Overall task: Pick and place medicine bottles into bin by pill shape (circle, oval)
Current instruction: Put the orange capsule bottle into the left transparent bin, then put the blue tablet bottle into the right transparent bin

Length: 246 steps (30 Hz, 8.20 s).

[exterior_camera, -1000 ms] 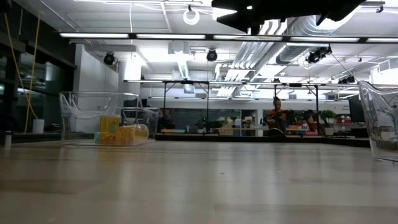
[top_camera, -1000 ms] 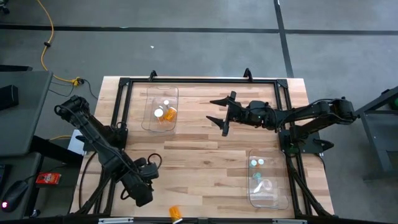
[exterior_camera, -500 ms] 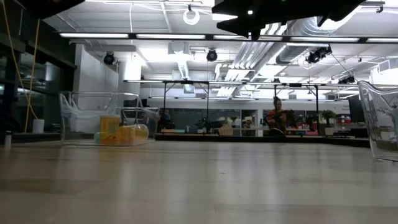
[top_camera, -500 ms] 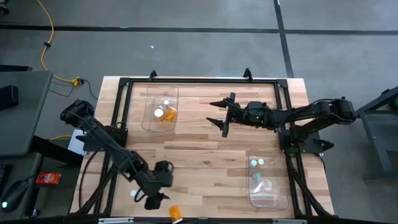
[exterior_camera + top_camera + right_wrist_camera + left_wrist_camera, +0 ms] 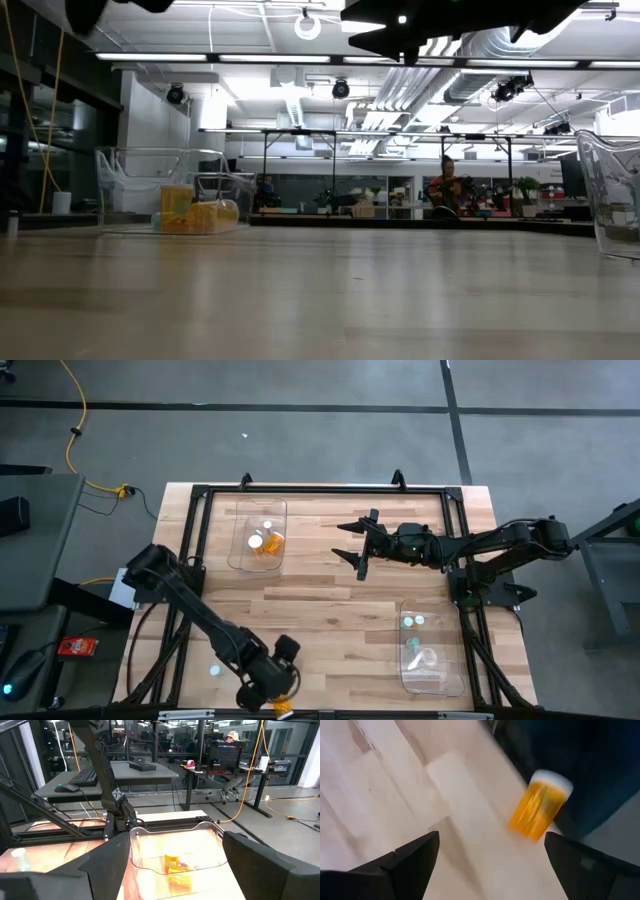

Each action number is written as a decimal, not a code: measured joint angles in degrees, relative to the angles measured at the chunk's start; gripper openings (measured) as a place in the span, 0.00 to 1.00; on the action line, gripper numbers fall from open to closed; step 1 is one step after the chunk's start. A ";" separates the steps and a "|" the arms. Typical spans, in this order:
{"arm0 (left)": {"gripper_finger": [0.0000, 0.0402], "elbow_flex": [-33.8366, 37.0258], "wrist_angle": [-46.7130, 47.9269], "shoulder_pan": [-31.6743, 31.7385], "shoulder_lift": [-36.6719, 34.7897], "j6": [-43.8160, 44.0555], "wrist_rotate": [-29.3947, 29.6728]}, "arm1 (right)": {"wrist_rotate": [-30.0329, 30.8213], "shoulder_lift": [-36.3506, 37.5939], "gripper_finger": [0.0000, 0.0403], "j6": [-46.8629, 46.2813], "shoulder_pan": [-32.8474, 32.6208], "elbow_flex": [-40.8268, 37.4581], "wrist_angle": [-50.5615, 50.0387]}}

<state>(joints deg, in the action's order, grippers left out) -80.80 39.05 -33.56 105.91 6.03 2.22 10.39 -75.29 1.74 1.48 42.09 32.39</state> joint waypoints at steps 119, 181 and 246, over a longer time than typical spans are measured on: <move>0.43 47.95 -47.76 -2.65 -38.61 10.90 55.21 | 0.00 0.00 0.77 1.66 0.07 -0.04 -0.42; 0.45 44.49 -14.38 61.35 -35.21 14.17 17.68 | 0.00 0.02 0.77 1.70 0.07 -0.04 -1.71; 0.58 70.98 -92.61 26.97 -63.82 1.27 24.79 | -0.04 0.02 0.77 0.62 -0.11 -0.04 -2.61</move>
<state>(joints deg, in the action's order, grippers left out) -9.82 -53.56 -6.59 42.09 7.30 27.01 10.35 -75.26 2.35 1.37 42.04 29.78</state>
